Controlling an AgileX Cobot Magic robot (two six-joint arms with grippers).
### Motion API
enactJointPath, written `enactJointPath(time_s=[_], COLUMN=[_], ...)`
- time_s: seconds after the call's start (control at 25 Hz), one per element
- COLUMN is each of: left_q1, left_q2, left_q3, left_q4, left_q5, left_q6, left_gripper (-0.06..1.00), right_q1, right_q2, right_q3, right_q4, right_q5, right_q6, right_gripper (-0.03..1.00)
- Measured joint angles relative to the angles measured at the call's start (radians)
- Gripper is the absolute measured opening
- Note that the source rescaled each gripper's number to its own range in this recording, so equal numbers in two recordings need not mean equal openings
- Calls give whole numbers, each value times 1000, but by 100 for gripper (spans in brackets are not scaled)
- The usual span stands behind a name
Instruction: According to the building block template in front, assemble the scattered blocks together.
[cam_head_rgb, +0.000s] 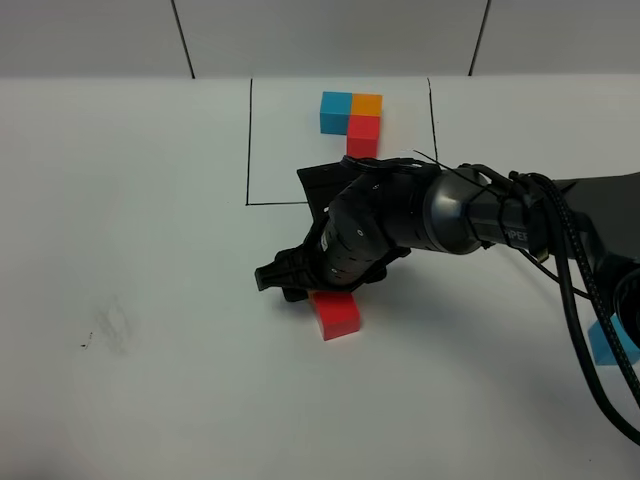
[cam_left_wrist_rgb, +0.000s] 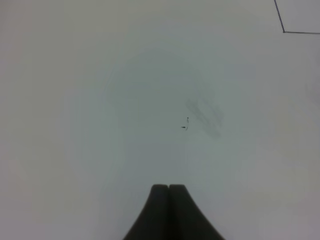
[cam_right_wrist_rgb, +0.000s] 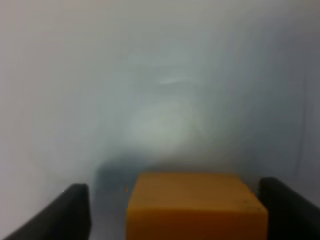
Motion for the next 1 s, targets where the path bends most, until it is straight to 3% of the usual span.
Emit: enactJointPath(time_s=[0.16,0.28,0.64,1.0], left_q1=[0,0,0,0], left_q2=[0,0,0,0], left_q3=[0,0,0,0], left_q4=[0,0,0,0], left_q5=[0,0,0,0], left_q6=[0,0,0,0], left_gripper=[0,0,0,0], right_q1=[0,0,-2,-2], right_q2=[0,0,-44,-198], right_q3=[0,-2,-11,-11], right_q4=[-8,-15,-38,-126], right_q5=[-5,-7,20,76], right_q6=[-45,-67,-76,-74], right_gripper=[93,99,95,92])
